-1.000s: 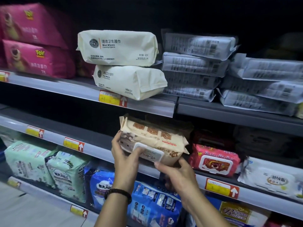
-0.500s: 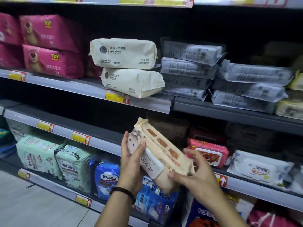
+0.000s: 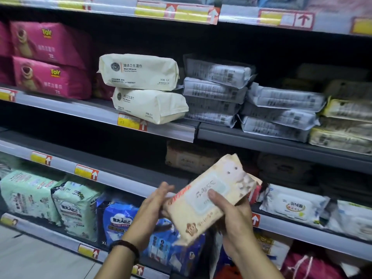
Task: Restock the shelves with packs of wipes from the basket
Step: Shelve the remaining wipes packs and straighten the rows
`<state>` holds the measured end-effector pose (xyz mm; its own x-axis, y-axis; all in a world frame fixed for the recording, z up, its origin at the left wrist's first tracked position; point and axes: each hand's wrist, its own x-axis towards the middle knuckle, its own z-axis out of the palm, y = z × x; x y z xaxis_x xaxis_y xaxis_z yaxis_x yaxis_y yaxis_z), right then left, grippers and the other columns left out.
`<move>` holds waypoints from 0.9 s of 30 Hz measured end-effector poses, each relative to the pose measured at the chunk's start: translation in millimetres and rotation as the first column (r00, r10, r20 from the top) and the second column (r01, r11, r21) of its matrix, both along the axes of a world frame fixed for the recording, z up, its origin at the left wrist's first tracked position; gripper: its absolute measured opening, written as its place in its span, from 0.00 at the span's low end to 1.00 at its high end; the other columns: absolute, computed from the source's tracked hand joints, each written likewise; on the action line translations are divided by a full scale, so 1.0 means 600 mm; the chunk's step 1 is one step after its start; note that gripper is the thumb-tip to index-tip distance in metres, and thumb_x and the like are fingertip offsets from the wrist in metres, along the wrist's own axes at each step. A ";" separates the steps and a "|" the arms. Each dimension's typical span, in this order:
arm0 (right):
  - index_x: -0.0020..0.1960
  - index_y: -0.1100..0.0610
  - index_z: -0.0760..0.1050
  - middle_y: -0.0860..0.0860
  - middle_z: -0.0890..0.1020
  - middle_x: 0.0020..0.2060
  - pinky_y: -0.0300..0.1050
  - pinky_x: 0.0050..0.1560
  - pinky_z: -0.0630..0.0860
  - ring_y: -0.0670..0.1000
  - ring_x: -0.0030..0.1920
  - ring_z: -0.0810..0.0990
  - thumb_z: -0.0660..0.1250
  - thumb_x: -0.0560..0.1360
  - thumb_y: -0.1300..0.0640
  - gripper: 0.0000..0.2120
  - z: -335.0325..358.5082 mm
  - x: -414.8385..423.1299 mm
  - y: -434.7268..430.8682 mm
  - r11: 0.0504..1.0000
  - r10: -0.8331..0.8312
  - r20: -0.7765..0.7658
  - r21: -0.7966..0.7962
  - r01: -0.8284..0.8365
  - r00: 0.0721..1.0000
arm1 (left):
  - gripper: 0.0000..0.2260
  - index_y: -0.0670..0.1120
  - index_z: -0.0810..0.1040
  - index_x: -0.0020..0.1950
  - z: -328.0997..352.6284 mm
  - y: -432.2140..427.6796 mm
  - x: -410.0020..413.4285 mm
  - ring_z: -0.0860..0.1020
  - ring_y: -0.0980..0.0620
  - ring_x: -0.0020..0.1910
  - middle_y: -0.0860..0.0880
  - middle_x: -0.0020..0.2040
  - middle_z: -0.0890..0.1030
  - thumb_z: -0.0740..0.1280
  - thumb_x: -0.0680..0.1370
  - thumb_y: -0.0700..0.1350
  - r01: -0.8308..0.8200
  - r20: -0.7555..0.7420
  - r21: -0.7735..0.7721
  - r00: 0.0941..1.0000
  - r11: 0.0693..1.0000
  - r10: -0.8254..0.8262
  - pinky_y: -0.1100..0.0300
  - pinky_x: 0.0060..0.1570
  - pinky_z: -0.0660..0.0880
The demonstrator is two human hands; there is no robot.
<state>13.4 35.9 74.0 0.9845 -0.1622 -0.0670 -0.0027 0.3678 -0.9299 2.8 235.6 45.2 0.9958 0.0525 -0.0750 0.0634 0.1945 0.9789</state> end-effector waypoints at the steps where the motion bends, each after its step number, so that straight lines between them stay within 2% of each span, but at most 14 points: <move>1: 0.69 0.55 0.75 0.55 0.89 0.54 0.67 0.62 0.81 0.60 0.54 0.89 0.86 0.53 0.60 0.46 0.001 0.002 0.008 0.995 -0.060 0.034 0.084 0.057 0.998 | 0.41 0.53 0.83 0.62 -0.005 0.001 -0.002 0.87 0.43 0.53 0.44 0.53 0.87 0.63 0.65 0.83 0.018 -0.111 -0.076 0.994 0.997 -0.026 0.40 0.48 0.83; 3: 0.71 0.53 0.74 0.54 0.89 0.56 0.67 0.64 0.80 0.58 0.57 0.88 0.84 0.57 0.61 0.44 0.009 0.004 0.025 0.971 -0.170 0.104 0.188 0.149 0.980 | 0.42 0.45 0.81 0.62 -0.003 -0.014 -0.011 0.85 0.35 0.57 0.38 0.56 0.86 0.61 0.68 0.79 0.032 -0.223 -0.286 0.970 0.958 -0.099 0.31 0.52 0.82; 4: 0.72 0.52 0.73 0.53 0.88 0.57 0.67 0.65 0.79 0.57 0.58 0.87 0.83 0.58 0.61 0.45 0.013 0.005 0.033 0.966 -0.185 0.132 0.206 0.155 0.974 | 0.39 0.43 0.82 0.61 0.000 -0.027 -0.013 0.85 0.33 0.58 0.36 0.57 0.86 0.63 0.70 0.75 0.035 -0.189 -0.393 0.975 0.919 -0.118 0.29 0.54 0.80; 7: 0.71 0.52 0.75 0.53 0.88 0.59 0.65 0.66 0.79 0.57 0.59 0.87 0.89 0.53 0.52 0.49 0.019 0.007 0.045 0.984 -0.081 0.160 0.168 0.054 0.984 | 0.25 0.40 0.79 0.66 0.008 -0.067 -0.013 0.84 0.36 0.55 0.34 0.61 0.84 0.74 0.76 0.54 0.024 0.003 -0.530 1.000 0.848 -0.027 0.38 0.52 0.84; 9: 0.66 0.53 0.79 0.54 0.88 0.58 0.65 0.67 0.77 0.59 0.59 0.86 0.90 0.45 0.44 0.52 0.017 0.010 0.031 0.993 -0.006 0.147 0.119 -0.011 0.989 | 0.27 0.36 0.73 0.71 0.003 -0.065 0.004 0.85 0.38 0.53 0.34 0.61 0.84 0.74 0.74 0.43 -0.056 0.027 -0.558 0.996 0.828 0.086 0.45 0.49 0.86; 11: 0.67 0.52 0.79 0.55 0.87 0.58 0.66 0.68 0.76 0.60 0.59 0.86 0.90 0.45 0.42 0.52 0.017 0.012 0.007 0.995 -0.061 0.124 0.083 0.051 0.990 | 0.29 0.34 0.71 0.72 -0.008 -0.048 0.022 0.85 0.38 0.55 0.34 0.62 0.84 0.75 0.75 0.42 -0.085 0.059 -0.577 0.988 0.812 0.146 0.46 0.50 0.86; 14: 0.73 0.45 0.72 0.51 0.88 0.56 0.56 0.56 0.85 0.51 0.52 0.89 0.85 0.58 0.53 0.45 0.017 0.008 -0.018 0.990 -0.072 0.139 -0.112 0.088 0.988 | 0.39 0.36 0.71 0.72 -0.022 -0.015 0.042 0.84 0.37 0.58 0.33 0.64 0.83 0.84 0.68 0.47 -0.110 0.097 -0.576 0.975 0.810 0.202 0.46 0.51 0.85; 16: 0.72 0.43 0.74 0.45 0.89 0.53 0.55 0.59 0.84 0.46 0.52 0.89 0.82 0.65 0.54 0.38 0.015 0.011 -0.020 0.962 0.008 0.150 -0.271 0.034 0.989 | 0.39 0.41 0.73 0.68 -0.017 -0.003 0.047 0.85 0.38 0.56 0.34 0.63 0.83 0.87 0.62 0.47 -0.071 0.144 -0.534 0.974 0.843 0.173 0.46 0.49 0.85; 17: 0.70 0.40 0.76 0.44 0.88 0.55 0.54 0.60 0.83 0.46 0.54 0.88 0.82 0.67 0.53 0.33 0.013 0.017 -0.021 0.939 0.026 0.156 -0.342 0.029 0.987 | 0.34 0.44 0.74 0.65 -0.011 0.005 0.051 0.86 0.39 0.54 0.35 0.62 0.84 0.86 0.64 0.45 -0.059 0.164 -0.524 0.972 0.850 0.168 0.46 0.47 0.86; 19: 0.67 0.35 0.78 0.43 0.82 0.64 0.55 0.63 0.82 0.48 0.62 0.83 0.82 0.70 0.49 0.28 0.012 0.032 -0.018 0.866 0.020 0.195 -0.494 0.081 0.981 | 0.23 0.47 0.75 0.62 -0.001 0.024 0.061 0.86 0.40 0.55 0.37 0.63 0.84 0.77 0.70 0.36 -0.062 0.195 -0.502 0.964 0.863 0.183 0.46 0.47 0.86; 20: 0.68 0.35 0.78 0.44 0.77 0.67 0.57 0.66 0.80 0.49 0.64 0.80 0.82 0.71 0.49 0.29 0.010 0.040 -0.013 0.826 0.016 0.194 -0.555 0.096 0.981 | 0.23 0.48 0.77 0.62 0.001 0.037 0.067 0.85 0.40 0.57 0.38 0.64 0.82 0.76 0.70 0.34 -0.083 0.217 -0.453 0.955 0.888 0.200 0.47 0.49 0.86; 22: 0.69 0.38 0.77 0.45 0.76 0.67 0.56 0.67 0.79 0.46 0.63 0.78 0.79 0.74 0.54 0.27 0.002 0.053 0.000 0.815 0.014 0.182 -0.571 0.094 0.983 | 0.28 0.58 0.80 0.63 0.006 0.057 0.076 0.82 0.43 0.63 0.42 0.67 0.79 0.81 0.69 0.37 -0.237 0.290 -0.170 0.916 0.956 0.278 0.49 0.56 0.83; 24: 0.69 0.39 0.77 0.44 0.81 0.65 0.51 0.67 0.78 0.42 0.61 0.78 0.77 0.77 0.57 0.24 -0.007 0.062 0.015 0.832 0.033 0.180 -0.550 0.073 0.983 | 0.29 0.68 0.77 0.66 0.011 0.069 0.082 0.79 0.51 0.63 0.49 0.67 0.73 0.80 0.73 0.42 -0.405 0.372 0.189 0.873 0.894 0.317 0.59 0.62 0.76; 27: 0.76 0.45 0.74 0.43 0.80 0.67 0.49 0.71 0.75 0.42 0.65 0.77 0.74 0.79 0.58 0.28 -0.019 0.086 0.037 0.810 0.027 0.198 -0.579 0.095 0.980 | 0.26 0.62 0.74 0.72 0.004 0.075 0.102 0.78 0.58 0.60 0.49 0.65 0.72 0.74 0.79 0.41 -0.483 0.432 0.286 0.836 0.828 0.339 0.60 0.63 0.74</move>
<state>64.8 57.9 62.7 0.9610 -0.1445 0.2359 0.1958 -0.2473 -0.9490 64.2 280.3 47.5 0.8266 0.4146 0.3806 -0.2958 -0.2553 0.9205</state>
